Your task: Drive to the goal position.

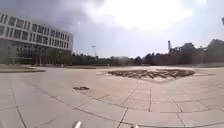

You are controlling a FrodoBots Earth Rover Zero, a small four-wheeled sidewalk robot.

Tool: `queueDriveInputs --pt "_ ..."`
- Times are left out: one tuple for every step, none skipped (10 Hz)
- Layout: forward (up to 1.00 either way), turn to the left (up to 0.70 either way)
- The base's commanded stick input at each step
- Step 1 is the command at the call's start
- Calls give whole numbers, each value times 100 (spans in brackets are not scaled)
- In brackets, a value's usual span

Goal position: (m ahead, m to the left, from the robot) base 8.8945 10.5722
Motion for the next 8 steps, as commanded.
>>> queueDriveInputs --pt "70 -1" --pt "70 -1" --pt "70 -1" --pt "70 -1" --pt "70 -1" --pt "70 -1" --pt "70 -1" --pt "70 -1"
